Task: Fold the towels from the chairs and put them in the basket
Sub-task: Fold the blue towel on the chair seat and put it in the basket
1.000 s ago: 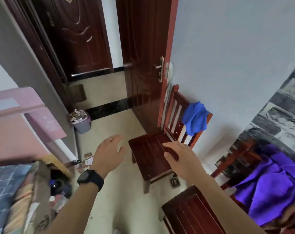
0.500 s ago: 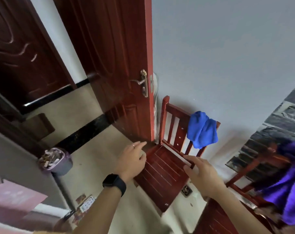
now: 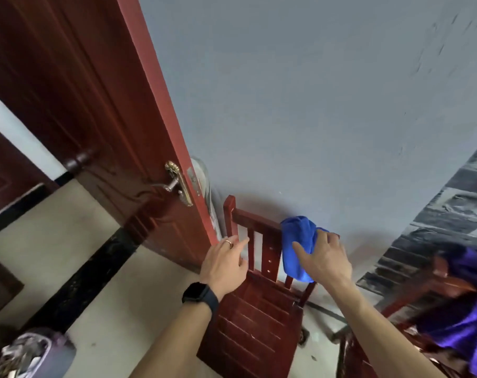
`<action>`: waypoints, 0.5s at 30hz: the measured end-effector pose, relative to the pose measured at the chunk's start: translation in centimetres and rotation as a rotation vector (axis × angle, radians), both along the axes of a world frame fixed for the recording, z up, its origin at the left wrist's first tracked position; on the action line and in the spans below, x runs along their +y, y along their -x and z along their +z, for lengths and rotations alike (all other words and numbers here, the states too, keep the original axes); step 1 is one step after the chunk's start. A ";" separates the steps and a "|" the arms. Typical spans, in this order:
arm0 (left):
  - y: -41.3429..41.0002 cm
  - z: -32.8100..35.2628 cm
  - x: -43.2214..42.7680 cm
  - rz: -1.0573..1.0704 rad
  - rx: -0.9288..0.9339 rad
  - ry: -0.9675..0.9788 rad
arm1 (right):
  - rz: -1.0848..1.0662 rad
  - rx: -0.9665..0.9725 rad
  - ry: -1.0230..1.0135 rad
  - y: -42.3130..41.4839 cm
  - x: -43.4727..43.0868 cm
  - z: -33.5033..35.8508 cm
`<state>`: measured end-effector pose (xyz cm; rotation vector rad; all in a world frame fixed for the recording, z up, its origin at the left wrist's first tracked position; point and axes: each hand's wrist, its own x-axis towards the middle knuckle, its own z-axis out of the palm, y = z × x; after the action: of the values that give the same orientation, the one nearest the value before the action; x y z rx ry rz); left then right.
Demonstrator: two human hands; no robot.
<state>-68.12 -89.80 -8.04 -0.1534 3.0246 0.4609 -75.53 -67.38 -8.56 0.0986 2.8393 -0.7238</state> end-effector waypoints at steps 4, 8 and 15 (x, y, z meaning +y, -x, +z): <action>5.5 -1.3 -0.2 -0.106 -0.053 0.053 | -0.005 -0.040 -0.127 3.5 -2.5 -1.5; 10.1 -3.6 -0.6 -0.236 -0.120 0.109 | -0.042 0.037 -0.261 4.7 -3.7 -3.6; 11.4 -8.4 -1.7 -0.374 -0.169 0.126 | -0.159 0.102 -0.194 4.2 -4.1 -4.7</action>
<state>-79.53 -91.50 -16.45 0.3429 2.8200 0.2119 -79.77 -71.48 -13.22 0.3297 3.0201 -0.4926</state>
